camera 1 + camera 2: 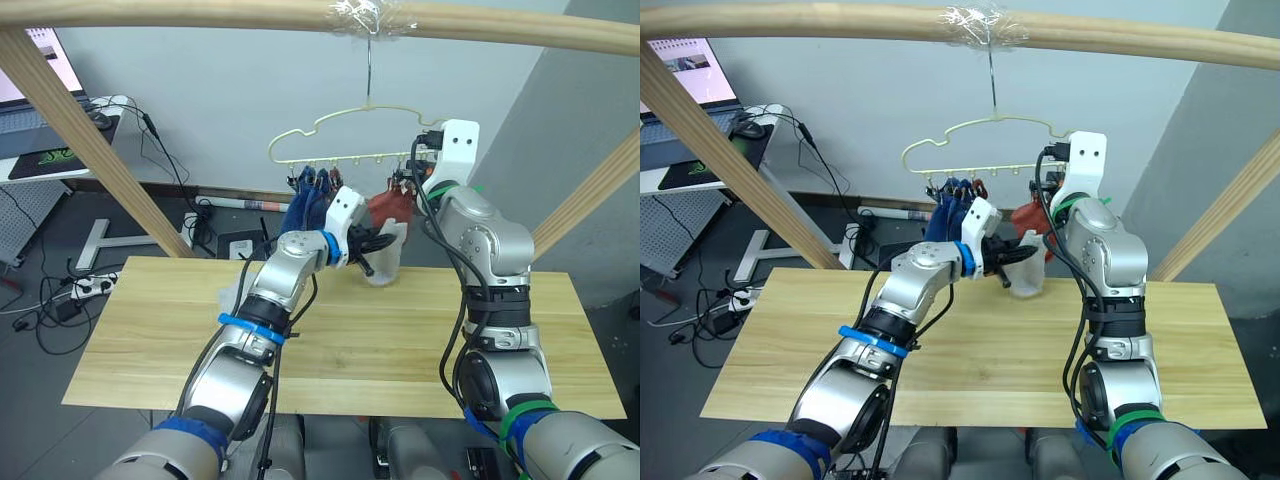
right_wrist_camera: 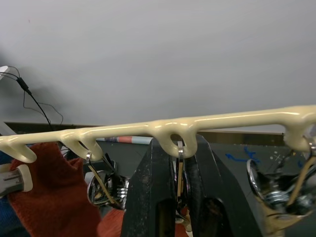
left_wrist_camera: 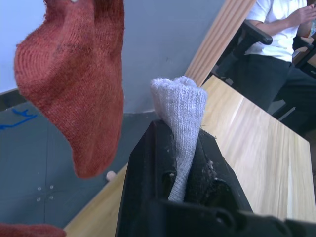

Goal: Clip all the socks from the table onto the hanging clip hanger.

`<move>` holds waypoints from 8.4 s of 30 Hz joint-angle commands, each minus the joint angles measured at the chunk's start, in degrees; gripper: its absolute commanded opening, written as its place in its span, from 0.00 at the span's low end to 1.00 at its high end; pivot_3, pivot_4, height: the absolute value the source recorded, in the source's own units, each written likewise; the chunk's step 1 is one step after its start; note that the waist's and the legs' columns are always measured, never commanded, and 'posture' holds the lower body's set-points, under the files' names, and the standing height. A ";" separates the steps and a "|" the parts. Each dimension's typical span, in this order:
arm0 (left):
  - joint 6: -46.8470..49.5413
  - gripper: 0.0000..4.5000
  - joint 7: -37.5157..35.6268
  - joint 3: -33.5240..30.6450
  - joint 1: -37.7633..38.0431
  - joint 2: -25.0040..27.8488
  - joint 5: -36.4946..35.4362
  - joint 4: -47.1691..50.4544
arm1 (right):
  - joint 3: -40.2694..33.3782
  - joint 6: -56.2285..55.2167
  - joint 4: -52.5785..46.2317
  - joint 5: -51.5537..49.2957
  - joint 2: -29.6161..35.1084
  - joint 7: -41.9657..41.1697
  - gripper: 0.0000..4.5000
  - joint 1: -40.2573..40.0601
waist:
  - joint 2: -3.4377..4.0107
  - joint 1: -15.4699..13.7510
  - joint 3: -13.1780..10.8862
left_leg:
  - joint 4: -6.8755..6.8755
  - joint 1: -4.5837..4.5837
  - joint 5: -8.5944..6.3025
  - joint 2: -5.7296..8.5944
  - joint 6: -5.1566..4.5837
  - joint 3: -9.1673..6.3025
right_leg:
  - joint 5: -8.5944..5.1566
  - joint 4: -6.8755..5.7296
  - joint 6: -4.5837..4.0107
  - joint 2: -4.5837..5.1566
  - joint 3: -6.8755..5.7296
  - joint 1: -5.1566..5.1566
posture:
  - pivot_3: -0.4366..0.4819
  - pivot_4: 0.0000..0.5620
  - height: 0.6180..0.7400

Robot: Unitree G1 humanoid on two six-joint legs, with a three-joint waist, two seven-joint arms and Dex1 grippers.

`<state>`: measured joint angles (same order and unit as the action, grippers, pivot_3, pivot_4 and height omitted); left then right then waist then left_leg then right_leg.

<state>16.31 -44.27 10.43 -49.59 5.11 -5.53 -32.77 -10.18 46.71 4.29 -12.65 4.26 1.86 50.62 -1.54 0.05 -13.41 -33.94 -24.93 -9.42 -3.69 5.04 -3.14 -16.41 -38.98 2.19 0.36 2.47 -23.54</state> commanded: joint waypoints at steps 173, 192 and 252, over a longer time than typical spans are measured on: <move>24.00 0.97 -5.15 -9.33 5.03 19.23 -24.55 37.09 | -2.06 -3.14 -0.41 1.68 1.56 3.34 0.17 0.77 | 0.04 -0.07 0.00 | -0.08 0.04 0.01 0.00 0.01 -0.06 | -0.02 -0.09 0.04 0.01 -0.01 0.07 | 0.62 0.38 1.00; 11.49 0.98 2.20 -6.71 18.04 26.39 -7.38 18.70 | -1.50 -1.75 -1.35 0.92 2.16 3.08 0.00 0.61 | 0.04 -0.08 0.00 | -0.06 0.07 0.01 -0.01 0.01 -0.05 | -0.02 -0.10 0.04 0.01 0.00 0.06 | 0.63 0.37 1.00; 13.81 0.01 -10.64 -6.75 18.41 20.02 -10.51 19.45 | 0.42 3.51 -6.40 -0.61 1.81 1.34 0.00 -0.05 | 0.05 0.08 0.00 | -0.03 0.04 0.01 -0.03 0.01 -0.05 | -0.02 -0.20 0.03 0.01 -0.03 0.00 | 0.59 0.38 1.00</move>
<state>27.99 -53.84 3.99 -30.24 25.60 -13.80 -17.39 -9.98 50.57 1.38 -12.54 6.11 3.78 49.94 -1.48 0.13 -13.42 -33.97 -24.89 -9.41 -3.71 5.05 -3.18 -16.43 -39.18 2.22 0.37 2.45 -23.54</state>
